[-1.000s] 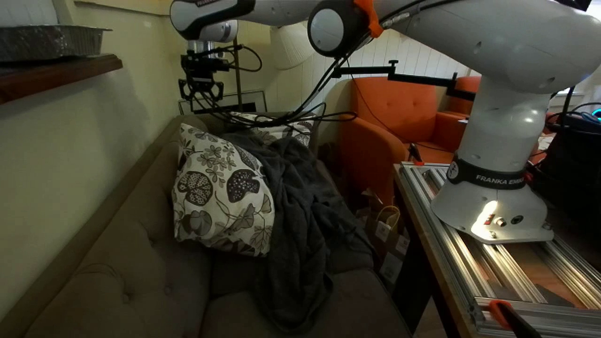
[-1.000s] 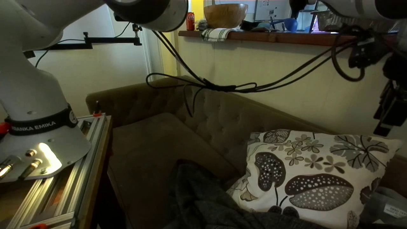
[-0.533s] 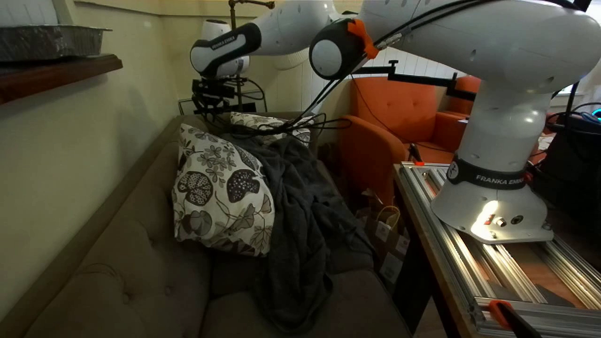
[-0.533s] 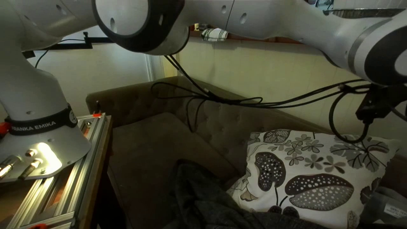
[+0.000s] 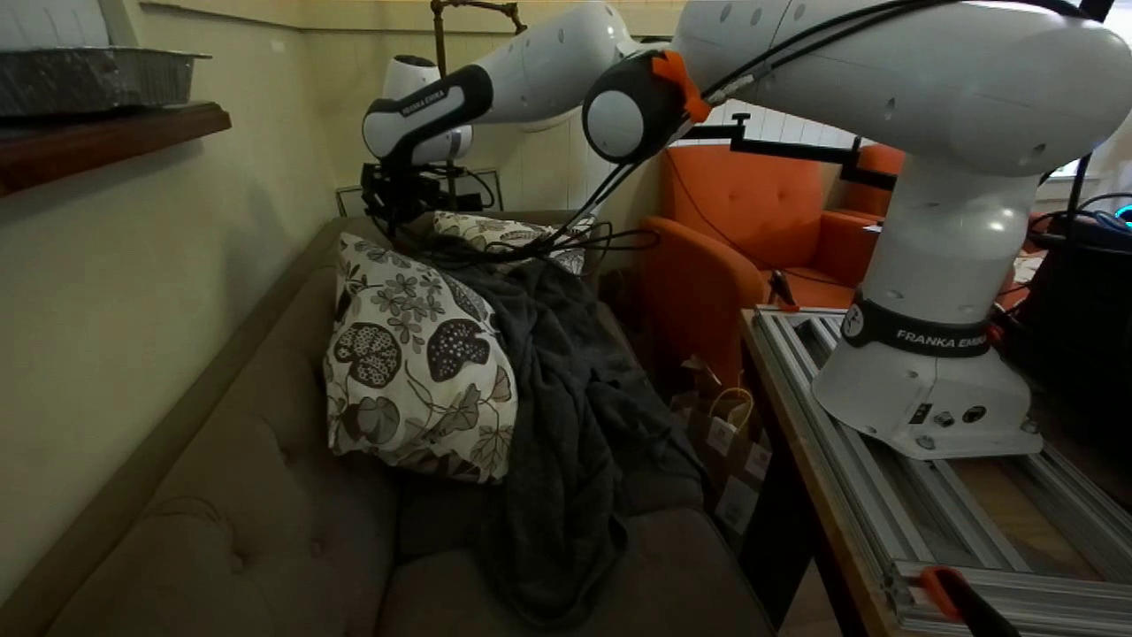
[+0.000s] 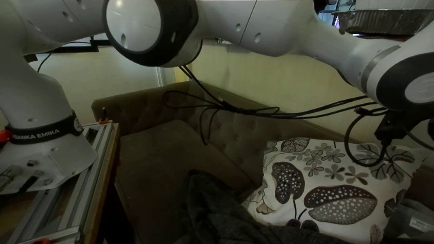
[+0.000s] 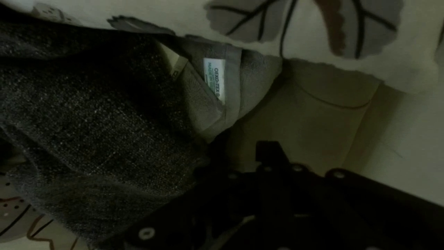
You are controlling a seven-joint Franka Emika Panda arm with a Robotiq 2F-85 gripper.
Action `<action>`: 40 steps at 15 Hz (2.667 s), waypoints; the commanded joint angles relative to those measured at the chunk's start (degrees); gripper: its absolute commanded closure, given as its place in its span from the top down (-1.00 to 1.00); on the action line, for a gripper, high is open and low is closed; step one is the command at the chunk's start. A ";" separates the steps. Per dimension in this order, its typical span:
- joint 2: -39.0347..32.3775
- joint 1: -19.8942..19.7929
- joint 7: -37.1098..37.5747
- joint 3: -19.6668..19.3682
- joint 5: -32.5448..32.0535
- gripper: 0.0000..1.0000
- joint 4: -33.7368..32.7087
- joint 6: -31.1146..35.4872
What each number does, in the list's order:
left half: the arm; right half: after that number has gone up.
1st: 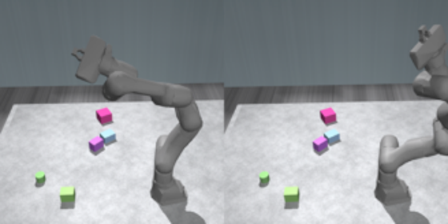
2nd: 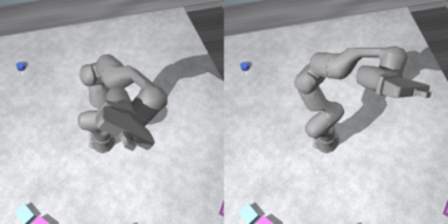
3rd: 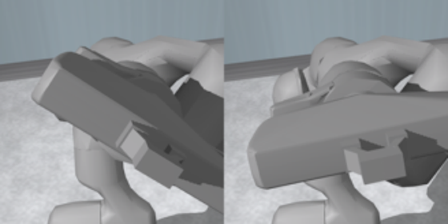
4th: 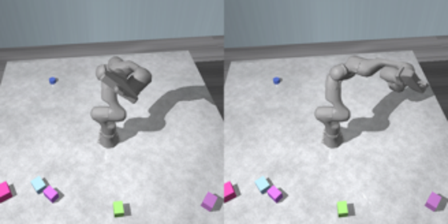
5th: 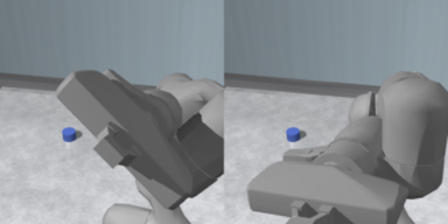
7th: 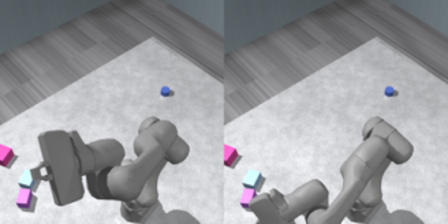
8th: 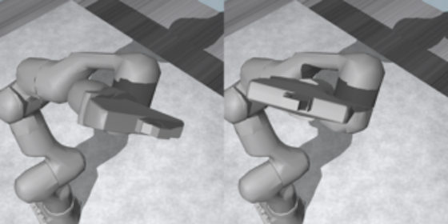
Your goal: Push the pillow on the left to the left.
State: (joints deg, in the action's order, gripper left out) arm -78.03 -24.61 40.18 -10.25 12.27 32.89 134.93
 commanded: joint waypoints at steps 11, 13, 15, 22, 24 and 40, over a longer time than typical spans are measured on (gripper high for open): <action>-1.10 0.78 -7.62 11.51 3.58 -1.00 -0.86 -13.72; -0.19 1.55 -9.34 13.79 3.66 -1.00 -0.89 -16.47; 0.68 2.40 -10.46 15.64 3.39 -1.00 -0.77 -19.88; 1.81 6.66 -12.70 19.55 2.69 -1.00 -1.05 -32.99; 1.65 8.17 -13.08 20.55 2.53 -1.00 -1.13 -36.88; 3.14 10.53 -15.20 22.75 0.38 -1.00 -5.31 -52.34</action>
State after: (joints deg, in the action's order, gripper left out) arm -75.75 -11.19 24.82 12.78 12.06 29.31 81.56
